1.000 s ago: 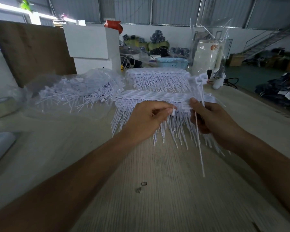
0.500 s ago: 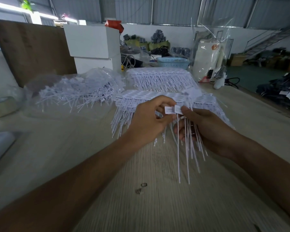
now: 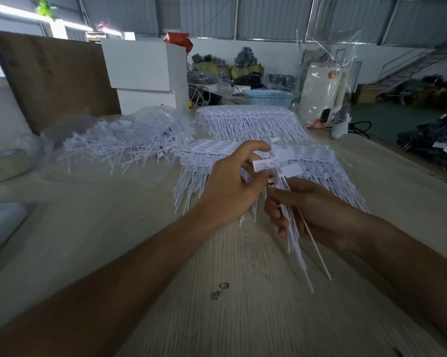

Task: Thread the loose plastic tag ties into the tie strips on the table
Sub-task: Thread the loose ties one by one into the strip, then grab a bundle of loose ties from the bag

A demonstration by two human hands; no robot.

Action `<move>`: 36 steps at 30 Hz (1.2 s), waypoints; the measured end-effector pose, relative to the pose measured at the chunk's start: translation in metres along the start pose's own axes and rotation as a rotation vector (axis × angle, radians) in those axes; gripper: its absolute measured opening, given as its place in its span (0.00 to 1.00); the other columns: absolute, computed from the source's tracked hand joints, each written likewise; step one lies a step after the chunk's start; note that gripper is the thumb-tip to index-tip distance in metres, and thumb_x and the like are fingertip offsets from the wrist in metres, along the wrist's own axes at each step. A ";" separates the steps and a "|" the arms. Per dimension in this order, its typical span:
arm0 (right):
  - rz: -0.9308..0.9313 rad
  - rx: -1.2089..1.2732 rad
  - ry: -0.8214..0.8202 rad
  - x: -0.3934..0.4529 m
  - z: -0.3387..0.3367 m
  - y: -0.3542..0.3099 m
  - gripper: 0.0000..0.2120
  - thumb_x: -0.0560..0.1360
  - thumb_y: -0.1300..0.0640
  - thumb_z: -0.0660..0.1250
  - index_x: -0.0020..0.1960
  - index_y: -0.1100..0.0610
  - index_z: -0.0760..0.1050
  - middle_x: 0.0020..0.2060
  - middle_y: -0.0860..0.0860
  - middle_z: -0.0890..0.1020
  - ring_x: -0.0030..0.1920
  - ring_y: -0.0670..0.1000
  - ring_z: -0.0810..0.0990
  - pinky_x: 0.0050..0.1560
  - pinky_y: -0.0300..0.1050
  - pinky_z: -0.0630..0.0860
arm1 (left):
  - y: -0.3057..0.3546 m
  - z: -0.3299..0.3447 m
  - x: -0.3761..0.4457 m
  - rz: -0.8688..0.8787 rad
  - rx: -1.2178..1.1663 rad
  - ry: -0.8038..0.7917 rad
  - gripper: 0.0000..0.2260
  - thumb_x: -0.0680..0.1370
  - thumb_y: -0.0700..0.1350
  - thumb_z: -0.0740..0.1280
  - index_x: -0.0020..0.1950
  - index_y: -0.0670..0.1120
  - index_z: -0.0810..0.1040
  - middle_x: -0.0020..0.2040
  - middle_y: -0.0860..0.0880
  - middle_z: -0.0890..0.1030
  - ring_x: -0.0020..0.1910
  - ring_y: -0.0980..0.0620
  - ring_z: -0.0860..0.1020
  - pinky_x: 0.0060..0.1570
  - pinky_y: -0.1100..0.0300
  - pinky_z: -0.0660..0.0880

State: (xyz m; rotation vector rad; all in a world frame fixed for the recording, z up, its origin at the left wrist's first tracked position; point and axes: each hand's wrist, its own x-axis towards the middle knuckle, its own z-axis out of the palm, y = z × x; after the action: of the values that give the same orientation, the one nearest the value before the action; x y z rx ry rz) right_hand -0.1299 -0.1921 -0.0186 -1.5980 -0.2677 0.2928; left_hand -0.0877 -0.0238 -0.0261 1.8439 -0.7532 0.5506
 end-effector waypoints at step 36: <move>0.239 -0.039 -0.314 0.133 0.126 -0.035 0.11 0.85 0.57 0.58 0.55 0.64 0.74 0.36 0.58 0.84 0.24 0.46 0.71 0.21 0.35 0.69 | -0.110 -0.186 0.041 -0.399 0.079 0.602 0.12 0.78 0.50 0.69 0.57 0.48 0.85 0.46 0.49 0.86 0.48 0.47 0.84 0.52 0.45 0.81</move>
State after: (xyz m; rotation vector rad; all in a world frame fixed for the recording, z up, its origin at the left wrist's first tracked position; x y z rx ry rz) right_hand -0.0484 -0.0260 0.0079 -1.6216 -0.3245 0.7301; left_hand 0.0141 0.1699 -0.0001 1.7023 0.0388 0.8203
